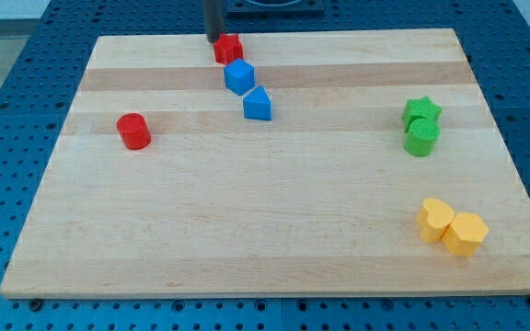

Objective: Push the red star right a bit

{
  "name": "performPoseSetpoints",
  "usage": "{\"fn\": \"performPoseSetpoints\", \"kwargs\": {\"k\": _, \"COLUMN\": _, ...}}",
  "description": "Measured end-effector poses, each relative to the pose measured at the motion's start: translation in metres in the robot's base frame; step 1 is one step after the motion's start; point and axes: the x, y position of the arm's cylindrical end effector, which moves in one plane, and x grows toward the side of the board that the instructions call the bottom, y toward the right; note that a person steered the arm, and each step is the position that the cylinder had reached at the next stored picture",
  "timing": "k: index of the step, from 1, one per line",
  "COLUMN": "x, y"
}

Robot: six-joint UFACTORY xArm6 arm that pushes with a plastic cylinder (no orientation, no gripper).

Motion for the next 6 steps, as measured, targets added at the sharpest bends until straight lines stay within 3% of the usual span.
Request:
{"fn": "performPoseSetpoints", "kwargs": {"k": 3, "x": 0.028, "y": -0.011}}
{"fn": "performPoseSetpoints", "kwargs": {"k": 6, "x": 0.036, "y": 0.074}}
